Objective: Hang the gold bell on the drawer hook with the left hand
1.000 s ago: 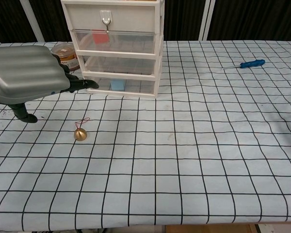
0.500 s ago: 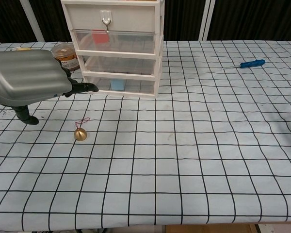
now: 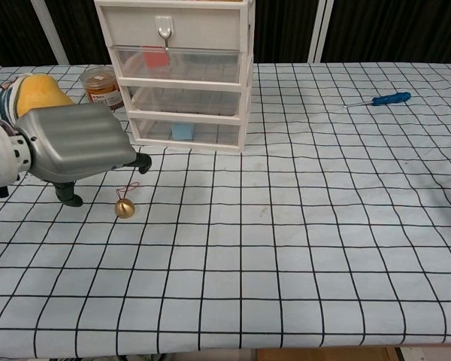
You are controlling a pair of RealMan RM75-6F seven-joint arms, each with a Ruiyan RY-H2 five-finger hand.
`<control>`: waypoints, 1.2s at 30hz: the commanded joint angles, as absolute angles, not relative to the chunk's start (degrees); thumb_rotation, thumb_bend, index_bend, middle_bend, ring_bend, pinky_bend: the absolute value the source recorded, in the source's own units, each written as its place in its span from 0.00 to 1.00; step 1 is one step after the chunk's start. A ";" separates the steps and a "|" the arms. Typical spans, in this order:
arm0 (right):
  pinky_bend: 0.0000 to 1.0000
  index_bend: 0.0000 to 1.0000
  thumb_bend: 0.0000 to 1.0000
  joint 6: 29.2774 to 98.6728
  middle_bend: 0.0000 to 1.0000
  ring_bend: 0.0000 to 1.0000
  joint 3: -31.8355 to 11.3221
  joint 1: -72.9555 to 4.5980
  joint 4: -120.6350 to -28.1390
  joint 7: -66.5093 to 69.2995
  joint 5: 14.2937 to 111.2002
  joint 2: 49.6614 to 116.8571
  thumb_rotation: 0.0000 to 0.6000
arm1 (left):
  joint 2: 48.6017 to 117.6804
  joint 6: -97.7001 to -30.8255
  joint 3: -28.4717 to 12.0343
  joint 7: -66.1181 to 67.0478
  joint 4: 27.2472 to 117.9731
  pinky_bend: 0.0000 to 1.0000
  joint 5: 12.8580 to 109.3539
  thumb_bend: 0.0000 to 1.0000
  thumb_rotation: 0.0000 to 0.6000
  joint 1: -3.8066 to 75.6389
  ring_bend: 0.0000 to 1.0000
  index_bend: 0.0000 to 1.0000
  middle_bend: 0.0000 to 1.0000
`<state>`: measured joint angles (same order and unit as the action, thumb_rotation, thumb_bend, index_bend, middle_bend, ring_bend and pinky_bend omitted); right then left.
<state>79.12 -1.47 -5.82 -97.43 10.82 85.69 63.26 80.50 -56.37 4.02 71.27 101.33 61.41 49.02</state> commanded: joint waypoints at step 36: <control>0.13 0.00 0.24 78.62 0.00 0.00 -1.72 -5.96 -97.77 11.52 85.06 62.97 1.00 | 90.01 -53.89 5.07 66.33 87.81 0.99 60.81 0.17 1.00 51.15 1.00 0.45 1.00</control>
